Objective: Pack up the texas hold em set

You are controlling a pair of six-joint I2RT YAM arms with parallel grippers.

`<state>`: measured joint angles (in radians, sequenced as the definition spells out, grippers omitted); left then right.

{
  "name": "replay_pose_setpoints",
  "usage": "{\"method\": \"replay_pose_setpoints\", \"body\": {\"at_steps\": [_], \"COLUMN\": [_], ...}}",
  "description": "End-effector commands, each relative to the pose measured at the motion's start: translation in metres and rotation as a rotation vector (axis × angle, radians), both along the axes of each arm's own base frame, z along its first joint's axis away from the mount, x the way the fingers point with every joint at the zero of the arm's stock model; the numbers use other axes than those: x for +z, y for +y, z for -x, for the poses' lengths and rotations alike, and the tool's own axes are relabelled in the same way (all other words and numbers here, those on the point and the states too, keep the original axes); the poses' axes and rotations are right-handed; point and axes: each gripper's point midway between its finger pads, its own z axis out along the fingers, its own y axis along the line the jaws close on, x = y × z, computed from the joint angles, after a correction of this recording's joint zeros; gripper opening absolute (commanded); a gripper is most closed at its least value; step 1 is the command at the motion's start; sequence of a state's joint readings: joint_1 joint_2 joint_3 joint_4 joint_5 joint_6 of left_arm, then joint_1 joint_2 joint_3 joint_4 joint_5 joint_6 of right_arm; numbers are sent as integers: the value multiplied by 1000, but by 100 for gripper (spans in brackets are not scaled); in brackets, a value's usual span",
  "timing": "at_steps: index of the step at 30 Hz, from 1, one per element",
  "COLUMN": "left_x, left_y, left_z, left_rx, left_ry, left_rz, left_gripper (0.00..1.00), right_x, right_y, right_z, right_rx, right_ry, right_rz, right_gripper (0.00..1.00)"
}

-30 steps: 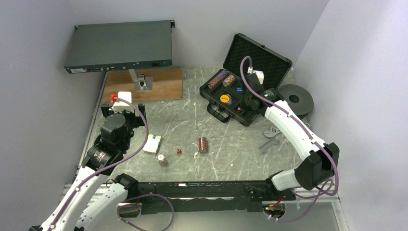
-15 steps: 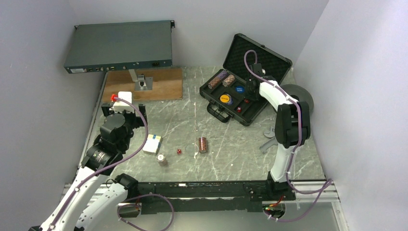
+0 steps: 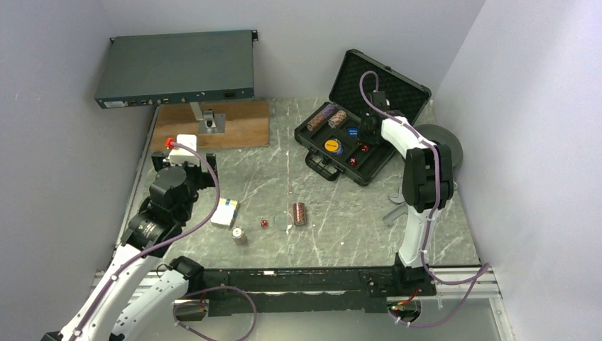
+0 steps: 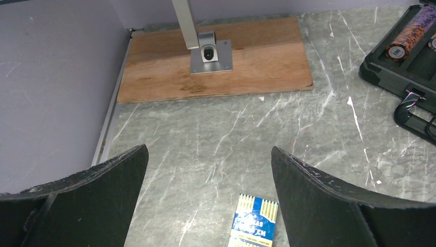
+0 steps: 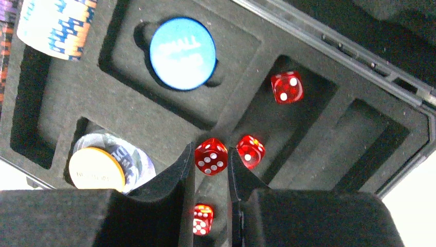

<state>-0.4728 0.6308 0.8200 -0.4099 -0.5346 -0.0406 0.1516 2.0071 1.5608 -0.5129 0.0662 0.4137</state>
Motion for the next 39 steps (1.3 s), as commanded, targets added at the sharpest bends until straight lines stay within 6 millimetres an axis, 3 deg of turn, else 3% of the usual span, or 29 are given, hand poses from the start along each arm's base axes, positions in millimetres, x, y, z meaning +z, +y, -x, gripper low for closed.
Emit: {"method": "replay_pose_setpoints", "body": {"at_steps": [1, 8, 14, 18, 20, 21, 23, 26, 30, 34, 37, 39], "left_x": [23, 22, 21, 19, 15, 13, 9, 2, 0, -6, -6, -4], "left_y": [0, 4, 12, 21, 26, 27, 29, 30, 24, 17, 14, 10], "left_z": [0, -2, -5, -9, -11, -12, -15, -18, -23, -29, -30, -31], "left_rx": [-4, 9, 38, 70, 92, 99, 110, 118, 95, 70, 57, 38], "left_ry": [-50, -43, -42, -40, -26, -17, -2, 18, 30, 69, 75, 59], "left_rz": [32, 42, 39, 47, 44, 39, 29, 16, 20, 20, 30, 39], "left_gripper": [96, 95, 94, 93, 93, 93, 93, 93, 93, 92, 92, 93], "right_x": [17, 41, 23, 24, 25, 25, 29, 49, 105, 158, 168, 162], "right_y": [8, 7, 2, 0, -2, -2, 1, 7, 20, 34, 47, 53], "right_z": [10, 31, 38, 31, 27, 25, 21, 26, 46, 82, 107, 119], "right_rx": [20, 17, 12, 20, 16, 16, 25, 40, 79, 134, 185, 210], "right_ry": [-26, -55, -4, -11, -4, -2, -14, -19, -113, -184, -205, -202], "right_rz": [-41, -21, 8, 22, 40, 43, 31, 7, -30, -47, -59, -61], "right_gripper": [0, 0, 1, 38, 63, 70, 74, 75, 75, 76, 77, 77]}}
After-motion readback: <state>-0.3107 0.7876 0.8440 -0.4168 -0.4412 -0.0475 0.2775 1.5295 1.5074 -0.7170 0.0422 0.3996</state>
